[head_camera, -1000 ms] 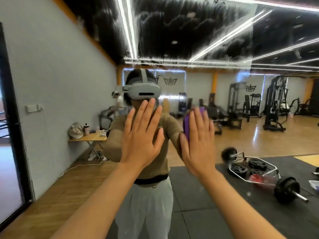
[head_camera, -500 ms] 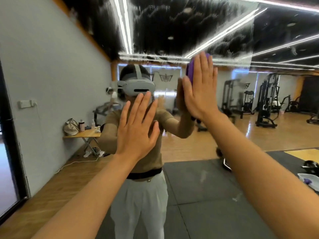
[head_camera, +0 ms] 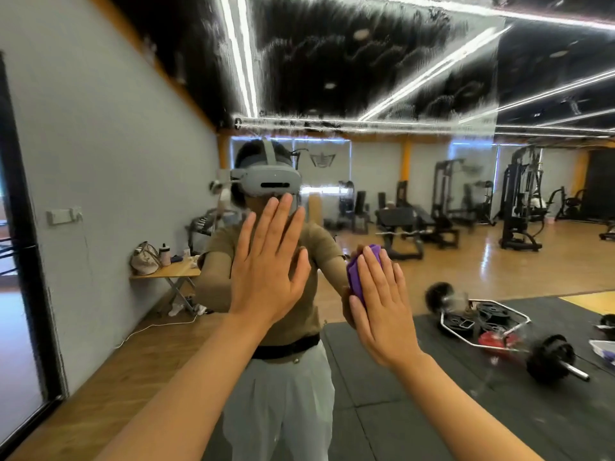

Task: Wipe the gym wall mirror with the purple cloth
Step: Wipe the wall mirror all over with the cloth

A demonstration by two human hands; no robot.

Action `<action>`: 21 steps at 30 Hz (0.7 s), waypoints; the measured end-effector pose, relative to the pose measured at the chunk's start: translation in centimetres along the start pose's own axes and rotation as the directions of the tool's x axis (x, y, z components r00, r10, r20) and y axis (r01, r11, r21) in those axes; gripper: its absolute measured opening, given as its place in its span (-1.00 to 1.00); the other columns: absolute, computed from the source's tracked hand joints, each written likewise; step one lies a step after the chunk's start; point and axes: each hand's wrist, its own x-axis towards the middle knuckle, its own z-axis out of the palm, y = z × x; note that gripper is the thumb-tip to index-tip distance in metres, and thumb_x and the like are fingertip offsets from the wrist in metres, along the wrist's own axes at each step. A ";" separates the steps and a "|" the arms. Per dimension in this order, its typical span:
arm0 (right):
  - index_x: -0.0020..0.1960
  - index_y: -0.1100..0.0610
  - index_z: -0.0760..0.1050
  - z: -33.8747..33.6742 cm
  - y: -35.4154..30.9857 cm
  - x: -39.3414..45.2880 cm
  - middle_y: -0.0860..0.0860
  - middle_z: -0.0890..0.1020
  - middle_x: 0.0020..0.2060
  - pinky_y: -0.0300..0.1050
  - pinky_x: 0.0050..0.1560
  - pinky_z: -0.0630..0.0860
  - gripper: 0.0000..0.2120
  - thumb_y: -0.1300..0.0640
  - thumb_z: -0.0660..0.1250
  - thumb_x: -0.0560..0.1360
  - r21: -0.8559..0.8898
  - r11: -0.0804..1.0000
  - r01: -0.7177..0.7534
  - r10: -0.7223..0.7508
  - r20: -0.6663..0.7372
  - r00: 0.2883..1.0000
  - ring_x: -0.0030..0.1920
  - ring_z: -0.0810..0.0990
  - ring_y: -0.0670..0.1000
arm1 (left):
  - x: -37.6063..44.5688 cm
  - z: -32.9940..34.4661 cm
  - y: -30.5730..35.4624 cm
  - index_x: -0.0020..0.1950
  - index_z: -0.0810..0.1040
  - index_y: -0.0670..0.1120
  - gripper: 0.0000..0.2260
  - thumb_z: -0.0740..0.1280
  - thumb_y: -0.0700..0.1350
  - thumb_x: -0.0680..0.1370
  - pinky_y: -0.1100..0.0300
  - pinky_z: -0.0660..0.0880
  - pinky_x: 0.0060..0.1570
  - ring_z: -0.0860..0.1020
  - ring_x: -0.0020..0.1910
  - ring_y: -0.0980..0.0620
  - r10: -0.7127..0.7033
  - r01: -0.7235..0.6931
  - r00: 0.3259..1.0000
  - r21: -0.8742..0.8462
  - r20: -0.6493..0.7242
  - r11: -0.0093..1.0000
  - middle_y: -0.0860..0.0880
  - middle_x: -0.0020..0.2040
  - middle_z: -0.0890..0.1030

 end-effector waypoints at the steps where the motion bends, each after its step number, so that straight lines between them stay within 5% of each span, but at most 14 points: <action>1: 0.62 0.21 0.04 -0.1 0.1 0.4 0.07 0.11 0.61 0.05 0.62 -0.09 -0.46 -0.05 -0.07 0.73 -0.007 1.000 0.013 -0.013 0.008 1.000 0.63 0.01 0.11 | 0.0 0.0 -0.3 0.61 0.24 -0.14 -0.45 0.19 -0.03 0.63 -0.08 0.04 0.58 0.10 0.62 -0.08 0.011 -0.011 1.000 -0.001 0.002 1.000 -0.14 0.62 0.18; 12: 0.63 0.22 0.00 -3.7 1.1 19.6 0.13 0.05 0.63 -0.13 0.55 -0.29 -0.43 -0.02 -0.09 0.69 0.122 0.968 -0.219 0.235 -0.131 0.963 0.63 -0.06 0.11 | -0.5 -0.7 -2.3 0.60 0.26 -0.14 -0.48 0.17 -0.03 0.64 -0.05 0.03 0.59 0.10 0.62 -0.05 0.066 -0.066 0.997 0.002 0.036 0.998 -0.12 0.63 0.18; 21: 0.61 0.19 0.06 1.1 -2.3 2.9 0.10 0.12 0.61 0.07 0.61 -0.07 -0.46 0.04 0.02 0.68 -0.054 0.998 0.041 -0.044 -0.041 0.998 0.63 0.02 0.11 | -0.6 -0.5 -2.7 0.59 0.27 -0.15 -0.47 0.19 -0.05 0.63 -0.02 0.02 0.59 0.10 0.62 -0.05 0.089 -0.089 0.996 -0.014 0.014 0.996 -0.13 0.62 0.20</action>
